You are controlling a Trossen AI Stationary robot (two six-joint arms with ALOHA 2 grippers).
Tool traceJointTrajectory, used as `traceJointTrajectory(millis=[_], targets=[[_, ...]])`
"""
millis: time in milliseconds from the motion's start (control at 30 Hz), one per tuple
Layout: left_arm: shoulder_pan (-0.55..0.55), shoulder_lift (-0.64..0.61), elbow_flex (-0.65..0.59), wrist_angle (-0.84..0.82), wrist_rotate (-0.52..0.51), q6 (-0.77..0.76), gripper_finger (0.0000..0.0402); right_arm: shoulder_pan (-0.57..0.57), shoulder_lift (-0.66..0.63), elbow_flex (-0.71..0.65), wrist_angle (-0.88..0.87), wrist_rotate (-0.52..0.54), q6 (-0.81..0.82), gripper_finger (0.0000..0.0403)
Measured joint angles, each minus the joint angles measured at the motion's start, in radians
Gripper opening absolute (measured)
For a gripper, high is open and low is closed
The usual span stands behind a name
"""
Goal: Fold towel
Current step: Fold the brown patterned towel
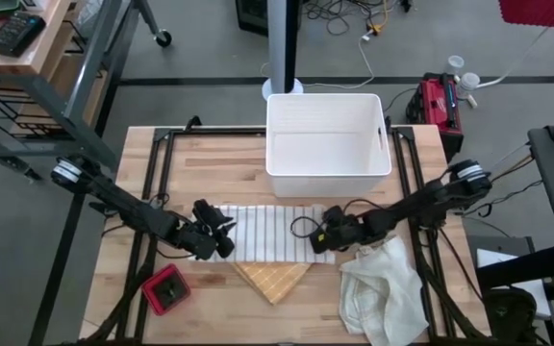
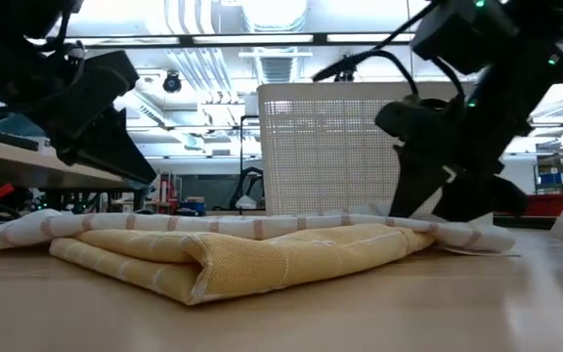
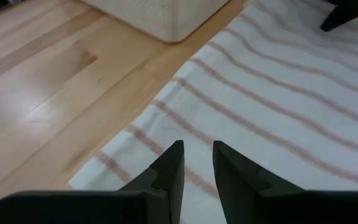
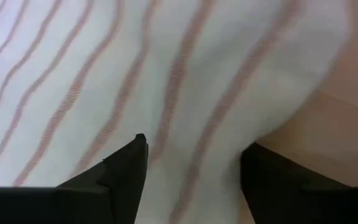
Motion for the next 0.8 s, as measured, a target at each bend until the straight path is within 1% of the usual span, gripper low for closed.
traceJointTrajectory(millis=[167,267,400,467,533,700,733,800], targets=[[0.0,0.0,-0.015,0.004,0.01,-0.012,0.0075,0.0,0.029,0.034,0.051,-0.028,-0.044,0.0213],[0.0,0.0,-0.018,0.009,0.011,-0.015,0.0075,-0.002,0.042,0.037,0.099,-0.027,-0.064,0.0205],[0.0,0.003,-0.019,0.01,0.011,-0.027,0.0075,-0.007,0.064,0.035,0.106,-0.01,-0.077,0.0183],[0.0,0.003,-0.019,0.012,0.011,-0.031,0.0075,-0.008,0.072,0.031,0.108,0.006,-0.078,0.0161],[0.0,0.003,-0.019,0.012,0.011,-0.031,0.0075,-0.009,0.08,0.031,0.11,0.022,-0.082,0.013],[0.0,0.003,-0.019,0.018,0.011,-0.031,0.0075,-0.013,0.069,0.027,0.108,0.058,-0.144,0.003],[0.0,0.003,-0.019,0.017,0.011,-0.031,0.0075,-0.014,0.061,0.027,0.107,0.067,-0.161,0.0017],[0.0,0.003,-0.019,0.018,0.011,-0.031,0.0075,-0.017,0.046,0.027,0.109,0.075,-0.182,0.0012]])
